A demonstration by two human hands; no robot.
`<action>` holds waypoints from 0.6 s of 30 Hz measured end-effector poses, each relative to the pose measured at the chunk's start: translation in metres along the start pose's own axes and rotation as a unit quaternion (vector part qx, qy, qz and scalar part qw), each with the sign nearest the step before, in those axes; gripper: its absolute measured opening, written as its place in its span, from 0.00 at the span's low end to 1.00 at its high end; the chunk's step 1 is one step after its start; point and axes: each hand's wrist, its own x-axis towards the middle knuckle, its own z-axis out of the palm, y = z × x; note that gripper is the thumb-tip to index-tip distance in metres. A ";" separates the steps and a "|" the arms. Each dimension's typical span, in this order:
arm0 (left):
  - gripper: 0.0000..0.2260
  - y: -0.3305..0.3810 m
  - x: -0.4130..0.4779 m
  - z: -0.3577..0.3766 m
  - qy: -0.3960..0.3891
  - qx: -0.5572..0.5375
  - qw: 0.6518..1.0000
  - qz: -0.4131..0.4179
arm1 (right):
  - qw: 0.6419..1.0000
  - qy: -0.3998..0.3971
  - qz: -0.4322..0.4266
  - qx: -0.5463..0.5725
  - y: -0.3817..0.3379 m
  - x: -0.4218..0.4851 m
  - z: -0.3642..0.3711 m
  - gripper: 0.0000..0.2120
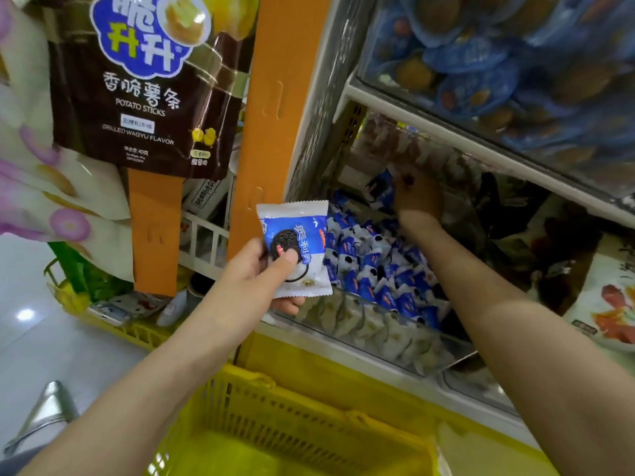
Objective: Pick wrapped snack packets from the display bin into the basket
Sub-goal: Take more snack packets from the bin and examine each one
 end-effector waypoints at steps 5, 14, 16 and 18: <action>0.09 -0.005 -0.016 0.003 -0.020 0.002 1.000 0.024 | 0.985 -0.005 -0.039 0.168 -0.010 -0.037 -0.045 0.13; 0.12 -0.003 -0.044 0.016 -0.046 -0.010 0.999 -0.007 | 0.936 -0.266 -0.066 0.219 -0.035 -0.131 -0.101 0.07; 0.16 -0.003 -0.046 0.019 -0.072 -0.071 0.994 -0.048 | 0.927 -0.289 -0.063 0.232 -0.042 -0.148 -0.105 0.08; 0.16 0.000 -0.049 0.022 -0.092 -0.143 0.981 -0.091 | 0.913 -0.303 -0.031 0.272 -0.049 -0.161 -0.109 0.08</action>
